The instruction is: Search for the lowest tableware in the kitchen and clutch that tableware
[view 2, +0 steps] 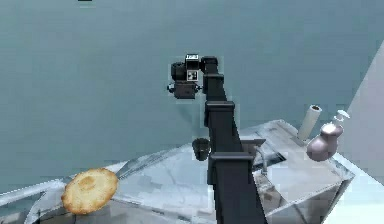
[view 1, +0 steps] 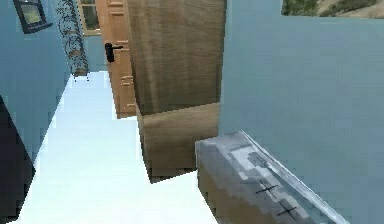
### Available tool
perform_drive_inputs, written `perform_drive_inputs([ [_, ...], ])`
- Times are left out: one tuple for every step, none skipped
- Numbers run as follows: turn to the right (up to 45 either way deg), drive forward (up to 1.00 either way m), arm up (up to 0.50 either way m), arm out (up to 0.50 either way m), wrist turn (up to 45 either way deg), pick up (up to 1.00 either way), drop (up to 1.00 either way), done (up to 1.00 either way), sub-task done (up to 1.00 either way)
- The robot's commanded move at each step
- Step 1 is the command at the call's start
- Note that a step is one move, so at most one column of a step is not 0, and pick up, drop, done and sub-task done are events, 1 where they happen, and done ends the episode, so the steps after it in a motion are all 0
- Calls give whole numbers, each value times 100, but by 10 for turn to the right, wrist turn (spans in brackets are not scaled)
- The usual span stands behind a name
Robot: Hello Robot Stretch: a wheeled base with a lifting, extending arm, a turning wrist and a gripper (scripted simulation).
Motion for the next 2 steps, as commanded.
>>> perform_drive_inputs([
  [0,0,0,0,240,0,0,0,0],
  [0,0,-30,0,0,0,0,0,0],
])
